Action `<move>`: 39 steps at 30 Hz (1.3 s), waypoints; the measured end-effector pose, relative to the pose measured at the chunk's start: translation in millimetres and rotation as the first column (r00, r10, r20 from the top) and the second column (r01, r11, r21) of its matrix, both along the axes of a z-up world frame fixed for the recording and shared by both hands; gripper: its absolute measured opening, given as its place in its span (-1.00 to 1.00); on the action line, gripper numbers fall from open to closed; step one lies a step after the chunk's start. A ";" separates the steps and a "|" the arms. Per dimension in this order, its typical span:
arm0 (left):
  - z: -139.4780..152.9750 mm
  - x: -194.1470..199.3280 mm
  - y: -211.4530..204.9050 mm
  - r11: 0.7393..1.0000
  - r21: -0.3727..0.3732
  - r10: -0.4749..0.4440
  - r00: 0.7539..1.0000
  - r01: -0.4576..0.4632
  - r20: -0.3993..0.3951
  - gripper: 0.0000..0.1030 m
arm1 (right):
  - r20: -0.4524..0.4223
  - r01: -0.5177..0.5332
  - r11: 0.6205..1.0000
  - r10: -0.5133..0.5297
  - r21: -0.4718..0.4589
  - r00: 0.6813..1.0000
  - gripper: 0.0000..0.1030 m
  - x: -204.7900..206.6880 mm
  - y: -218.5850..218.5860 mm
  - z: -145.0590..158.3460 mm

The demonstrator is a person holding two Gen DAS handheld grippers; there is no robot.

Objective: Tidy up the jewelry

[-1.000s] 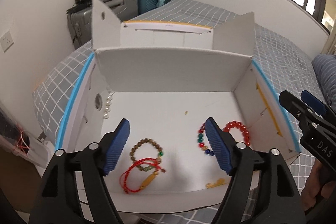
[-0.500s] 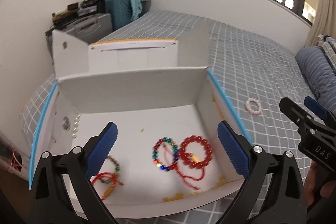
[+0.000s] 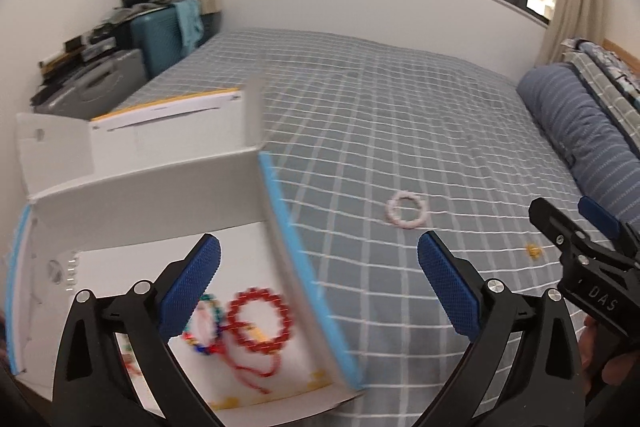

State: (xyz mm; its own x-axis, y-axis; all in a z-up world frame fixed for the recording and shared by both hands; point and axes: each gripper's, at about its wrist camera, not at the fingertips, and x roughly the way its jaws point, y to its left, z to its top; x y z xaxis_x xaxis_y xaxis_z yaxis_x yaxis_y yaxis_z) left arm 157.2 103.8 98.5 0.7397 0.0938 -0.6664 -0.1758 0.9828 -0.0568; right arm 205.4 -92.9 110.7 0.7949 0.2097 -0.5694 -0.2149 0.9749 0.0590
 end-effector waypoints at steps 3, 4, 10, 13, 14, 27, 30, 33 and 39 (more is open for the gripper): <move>-3.8 14.3 -17.4 0.999 -0.014 -0.036 0.999 0.036 -0.001 0.89 | -0.010 0.051 0.999 -0.051 -0.010 0.999 0.84 9.5 -26.0 -6.5; -6.3 20.5 -25.8 0.999 -0.017 -0.049 0.999 0.049 -0.004 0.89 | -0.012 0.067 0.998 -0.067 -0.013 0.998 0.84 12.7 -33.6 -8.6; -23.7 54.2 -59.3 0.995 -0.031 -0.098 0.995 0.097 -0.023 0.89 | -0.030 0.132 0.990 -0.134 -0.044 0.991 0.84 34.1 -69.9 -25.5; -37.7 72.0 -72.7 0.994 -0.036 -0.108 0.993 0.106 -0.050 0.89 | -0.035 0.153 0.987 -0.155 -0.057 0.987 0.84 45.3 -84.3 -37.5; -42.4 78.1 -77.2 0.993 -0.040 -0.115 0.992 0.113 -0.052 0.89 | -0.042 0.159 0.985 -0.161 -0.062 0.986 0.84 50.4 -88.7 -43.2; -109.9 155.0 -95.8 0.996 -0.002 -0.089 0.990 0.089 -0.108 0.89 | -0.156 0.202 0.974 -0.217 -0.108 0.964 0.84 108.8 -119.5 -122.8; -126.1 169.8 -95.2 0.997 -0.012 -0.083 0.989 0.082 -0.125 0.89 | -0.179 0.212 0.972 -0.228 -0.105 0.957 0.84 119.8 -124.4 -138.7; -140.5 183.6 -96.8 0.996 -0.007 -0.088 0.986 0.088 -0.139 0.89 | -0.199 0.225 0.969 -0.242 -0.104 0.950 0.84 128.3 -128.0 -155.5; -160.4 198.5 -101.3 0.994 0.000 -0.106 0.982 0.107 -0.158 0.89 | -0.243 0.225 0.970 -0.241 -0.092 0.940 0.84 137.8 -129.9 -177.3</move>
State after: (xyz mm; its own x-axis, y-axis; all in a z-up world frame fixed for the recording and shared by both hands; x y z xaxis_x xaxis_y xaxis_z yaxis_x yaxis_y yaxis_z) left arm 355.7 2.4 -61.9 0.6312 0.0262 -0.7751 -0.0760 0.9967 -0.0282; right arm 343.2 -222.8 -66.6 0.6473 -0.0065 -0.7622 0.0331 0.9993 0.0197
